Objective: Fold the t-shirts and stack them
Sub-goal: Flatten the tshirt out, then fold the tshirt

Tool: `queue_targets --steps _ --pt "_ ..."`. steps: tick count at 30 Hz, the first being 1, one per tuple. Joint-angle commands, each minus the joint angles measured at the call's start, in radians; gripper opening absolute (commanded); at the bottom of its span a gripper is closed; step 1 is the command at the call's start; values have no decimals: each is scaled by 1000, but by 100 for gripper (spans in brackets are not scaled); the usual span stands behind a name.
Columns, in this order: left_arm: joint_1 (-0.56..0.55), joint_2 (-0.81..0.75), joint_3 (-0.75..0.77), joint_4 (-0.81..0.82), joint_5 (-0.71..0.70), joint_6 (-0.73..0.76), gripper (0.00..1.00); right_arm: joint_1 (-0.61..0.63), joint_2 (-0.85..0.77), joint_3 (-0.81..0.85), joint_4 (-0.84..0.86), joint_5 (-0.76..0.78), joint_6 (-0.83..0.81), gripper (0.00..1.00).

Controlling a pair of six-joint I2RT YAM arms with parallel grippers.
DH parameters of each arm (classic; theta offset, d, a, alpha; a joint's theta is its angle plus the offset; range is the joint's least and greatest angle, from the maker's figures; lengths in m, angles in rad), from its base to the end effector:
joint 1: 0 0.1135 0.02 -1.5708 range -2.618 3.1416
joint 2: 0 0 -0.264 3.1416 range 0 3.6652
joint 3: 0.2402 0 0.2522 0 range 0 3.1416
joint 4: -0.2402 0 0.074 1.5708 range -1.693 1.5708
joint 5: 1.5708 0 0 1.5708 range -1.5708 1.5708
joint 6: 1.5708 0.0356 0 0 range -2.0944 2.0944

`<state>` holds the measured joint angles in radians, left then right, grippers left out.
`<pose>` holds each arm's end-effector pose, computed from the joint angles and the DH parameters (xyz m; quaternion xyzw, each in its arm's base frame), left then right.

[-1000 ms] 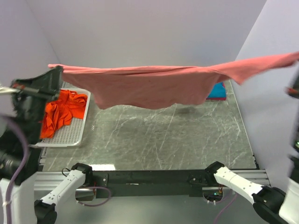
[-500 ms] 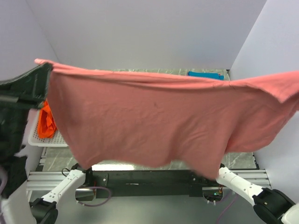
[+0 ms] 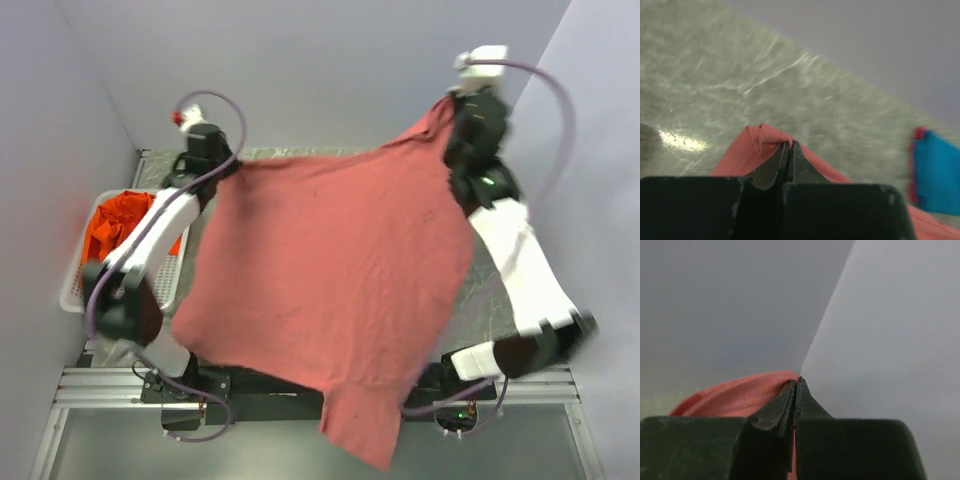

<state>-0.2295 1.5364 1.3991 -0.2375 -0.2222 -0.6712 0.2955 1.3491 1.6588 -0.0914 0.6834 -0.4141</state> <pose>0.3552 -0.0749 0.3634 -0.2408 0.7877 -0.1611 0.5436 0.2707 0.0589 0.5248 0.0402 0.6438 -0.2529 0.7211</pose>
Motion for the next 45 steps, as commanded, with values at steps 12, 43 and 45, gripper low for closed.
queue_targets --steps 12,43,45 --pt "35 705 509 -19 -28 71 1 -82 622 74 -28 -81 166 0" --pt "102 576 307 23 11 42 0 120 78 -540 -462 -130 653 0" --pt "104 562 294 20 14 44 1 155 50 -557 -496 -111 678 0"
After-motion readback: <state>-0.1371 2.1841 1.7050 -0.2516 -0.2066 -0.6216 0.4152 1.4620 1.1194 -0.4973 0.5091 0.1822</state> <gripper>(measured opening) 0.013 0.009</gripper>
